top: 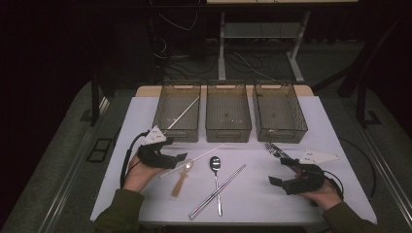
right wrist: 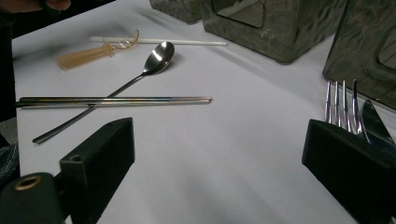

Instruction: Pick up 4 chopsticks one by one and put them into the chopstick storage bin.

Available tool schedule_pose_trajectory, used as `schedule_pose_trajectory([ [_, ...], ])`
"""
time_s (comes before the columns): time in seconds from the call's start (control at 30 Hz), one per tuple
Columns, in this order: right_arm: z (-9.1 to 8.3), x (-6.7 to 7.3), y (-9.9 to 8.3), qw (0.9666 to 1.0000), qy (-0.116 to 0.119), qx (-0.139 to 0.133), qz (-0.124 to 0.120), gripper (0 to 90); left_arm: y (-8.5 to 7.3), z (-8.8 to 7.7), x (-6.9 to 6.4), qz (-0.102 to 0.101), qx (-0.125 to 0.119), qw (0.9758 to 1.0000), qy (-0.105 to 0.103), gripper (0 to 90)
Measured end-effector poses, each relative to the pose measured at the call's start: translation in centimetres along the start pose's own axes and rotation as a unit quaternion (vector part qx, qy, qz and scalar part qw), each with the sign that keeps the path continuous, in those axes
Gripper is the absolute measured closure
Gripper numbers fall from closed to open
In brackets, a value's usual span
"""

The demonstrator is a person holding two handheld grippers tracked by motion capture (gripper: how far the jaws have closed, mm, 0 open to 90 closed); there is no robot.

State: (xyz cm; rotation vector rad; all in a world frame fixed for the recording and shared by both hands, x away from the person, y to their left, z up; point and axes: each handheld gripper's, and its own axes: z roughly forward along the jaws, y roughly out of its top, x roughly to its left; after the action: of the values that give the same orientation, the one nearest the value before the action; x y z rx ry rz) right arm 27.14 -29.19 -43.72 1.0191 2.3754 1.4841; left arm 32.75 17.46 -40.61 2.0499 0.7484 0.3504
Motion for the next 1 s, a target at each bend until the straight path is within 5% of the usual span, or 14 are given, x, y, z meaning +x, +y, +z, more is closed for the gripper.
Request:
schedule_pose_trajectory([
  [0.33, -0.1, 0.1, -0.1, 1.0000, -0.005, 0.001, 0.000, 9.4, -2.3, -0.4, -0.6, -0.015, 0.014, 0.9997, -0.010, 29.1],
  [0.73, 0.0, 0.2, -0.1, 0.9999, -0.009, 0.006, -0.003, 9.5, -3.2, 0.5, 0.1, -0.030, 0.033, 0.9987, -0.026, 65.2],
  [1.0, 0.0, 0.2, -0.1, 0.9999, -0.009, 0.006, -0.004, 9.5, -3.5, 1.4, 0.2, -0.022, 0.056, 0.9977, -0.033, 73.6],
])
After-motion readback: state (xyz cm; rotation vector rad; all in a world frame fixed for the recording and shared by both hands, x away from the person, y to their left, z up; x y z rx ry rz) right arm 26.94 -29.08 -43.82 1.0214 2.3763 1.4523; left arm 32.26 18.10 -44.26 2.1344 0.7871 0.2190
